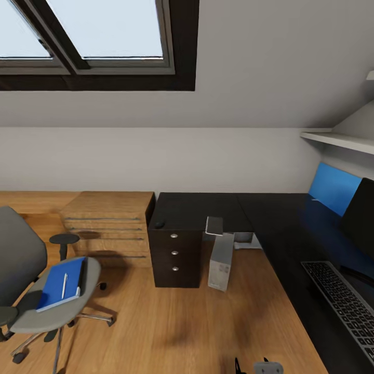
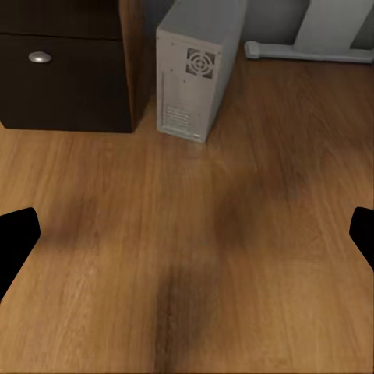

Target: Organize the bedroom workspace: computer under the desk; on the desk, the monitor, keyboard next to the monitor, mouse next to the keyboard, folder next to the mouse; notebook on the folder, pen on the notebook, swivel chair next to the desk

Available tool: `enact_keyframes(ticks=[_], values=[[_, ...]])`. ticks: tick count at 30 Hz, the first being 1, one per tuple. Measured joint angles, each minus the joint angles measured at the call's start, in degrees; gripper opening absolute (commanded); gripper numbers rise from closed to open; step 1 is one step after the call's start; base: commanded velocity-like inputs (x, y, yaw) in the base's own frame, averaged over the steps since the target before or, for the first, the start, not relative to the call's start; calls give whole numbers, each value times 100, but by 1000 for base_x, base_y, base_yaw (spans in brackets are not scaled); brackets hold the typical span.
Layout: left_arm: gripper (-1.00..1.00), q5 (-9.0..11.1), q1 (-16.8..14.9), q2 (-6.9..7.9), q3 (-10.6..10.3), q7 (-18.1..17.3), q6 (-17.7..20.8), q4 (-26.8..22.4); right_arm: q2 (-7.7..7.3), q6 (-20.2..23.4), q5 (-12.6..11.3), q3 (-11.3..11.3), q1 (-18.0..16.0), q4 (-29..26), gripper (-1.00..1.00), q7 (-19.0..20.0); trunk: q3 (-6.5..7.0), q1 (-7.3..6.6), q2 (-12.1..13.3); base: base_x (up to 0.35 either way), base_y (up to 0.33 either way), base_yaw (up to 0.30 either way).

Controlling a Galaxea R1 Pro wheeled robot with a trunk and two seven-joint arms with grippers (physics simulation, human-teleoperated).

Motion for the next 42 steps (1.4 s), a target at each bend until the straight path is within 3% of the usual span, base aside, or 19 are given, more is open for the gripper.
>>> enact_keyframes(ticks=[27,42], values=[[100,2,0,-9,0,0,2,-2,-7,46,20,0,-1,0,100,4,218,0,0,335,0,-6],[100,1,0,-1,0,-1,-10,-2,0,41,23,0,2,0,100,18,241,0,1,335,0,59]])
